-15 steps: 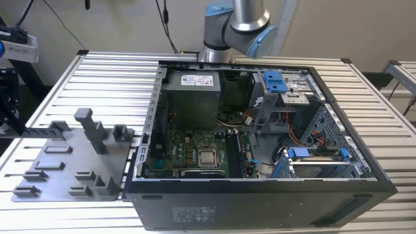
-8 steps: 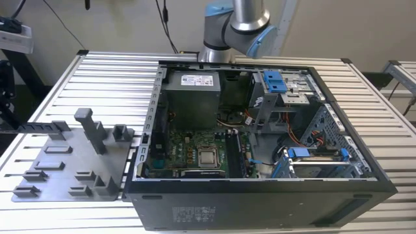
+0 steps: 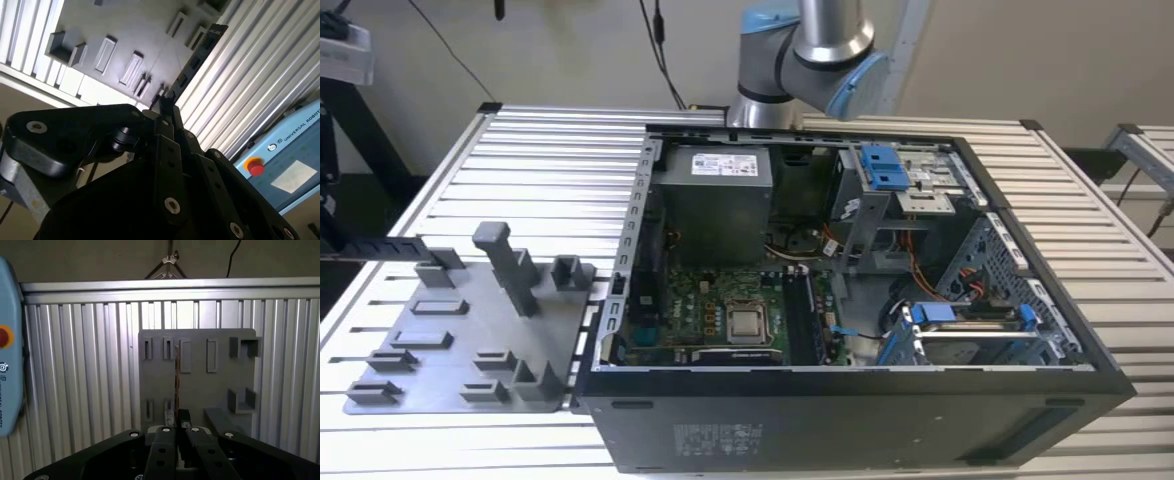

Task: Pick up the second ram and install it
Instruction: 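Pick up the second ram and move it above second insertion slot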

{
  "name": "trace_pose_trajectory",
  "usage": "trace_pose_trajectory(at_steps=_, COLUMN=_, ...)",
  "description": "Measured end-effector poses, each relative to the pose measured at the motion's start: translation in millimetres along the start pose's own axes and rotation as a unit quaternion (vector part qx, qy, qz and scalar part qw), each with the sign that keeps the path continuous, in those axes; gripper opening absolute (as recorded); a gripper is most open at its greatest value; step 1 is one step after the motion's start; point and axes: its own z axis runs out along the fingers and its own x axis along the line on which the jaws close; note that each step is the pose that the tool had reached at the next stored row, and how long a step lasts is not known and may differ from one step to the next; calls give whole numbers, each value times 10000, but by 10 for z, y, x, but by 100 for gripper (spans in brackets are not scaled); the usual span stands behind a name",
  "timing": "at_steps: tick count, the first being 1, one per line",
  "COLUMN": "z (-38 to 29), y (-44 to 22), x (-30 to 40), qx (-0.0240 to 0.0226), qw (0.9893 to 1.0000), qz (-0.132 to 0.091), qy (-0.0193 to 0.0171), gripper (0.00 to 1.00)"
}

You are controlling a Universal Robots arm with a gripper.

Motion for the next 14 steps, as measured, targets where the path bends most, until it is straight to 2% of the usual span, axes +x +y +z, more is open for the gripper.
trace_pose_trajectory(at_steps=8, z=-154, y=-4, x=-2, qx=0, qw=10000, qz=0, qy=0, gripper=14)
trace_pose_trajectory(at_steps=14, z=-226, y=-7, x=-2, qx=-1, qw=10000, qz=-1, qy=1, gripper=14)
